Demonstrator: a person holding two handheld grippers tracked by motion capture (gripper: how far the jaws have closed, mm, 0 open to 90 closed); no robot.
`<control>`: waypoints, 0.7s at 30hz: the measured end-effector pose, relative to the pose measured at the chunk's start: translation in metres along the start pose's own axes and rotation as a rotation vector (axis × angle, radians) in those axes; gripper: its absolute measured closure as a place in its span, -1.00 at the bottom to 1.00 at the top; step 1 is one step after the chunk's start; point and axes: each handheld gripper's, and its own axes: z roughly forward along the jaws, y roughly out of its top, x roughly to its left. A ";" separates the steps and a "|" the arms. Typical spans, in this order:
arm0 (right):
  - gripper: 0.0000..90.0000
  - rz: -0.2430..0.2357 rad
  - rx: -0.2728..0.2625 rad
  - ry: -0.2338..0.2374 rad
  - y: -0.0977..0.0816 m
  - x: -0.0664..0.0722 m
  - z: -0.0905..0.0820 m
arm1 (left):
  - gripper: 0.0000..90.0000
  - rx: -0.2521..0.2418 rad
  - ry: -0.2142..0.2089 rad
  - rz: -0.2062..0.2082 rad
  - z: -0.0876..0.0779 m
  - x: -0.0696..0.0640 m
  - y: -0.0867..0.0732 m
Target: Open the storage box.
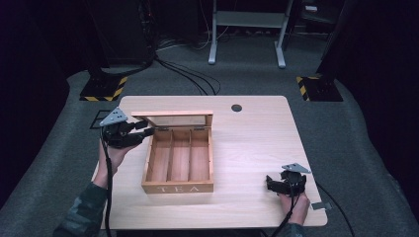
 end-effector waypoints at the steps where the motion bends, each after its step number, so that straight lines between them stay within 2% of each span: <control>1: -0.83 0.000 0.000 0.000 0.000 0.000 0.000 | 0.21 0.002 -0.001 0.001 0.000 0.000 0.000; 4: -0.83 0.000 0.000 0.000 0.000 0.000 0.000 | 0.21 -0.001 0.016 0.013 -0.002 -0.003 -0.003; 11: -0.83 0.000 0.000 0.000 0.000 0.000 0.000 | 0.20 0.005 0.025 0.013 -0.004 -0.006 -0.013; 21: -0.82 0.002 0.000 -0.002 0.000 0.000 0.000 | 0.20 0.000 0.048 0.037 -0.007 -0.020 -0.034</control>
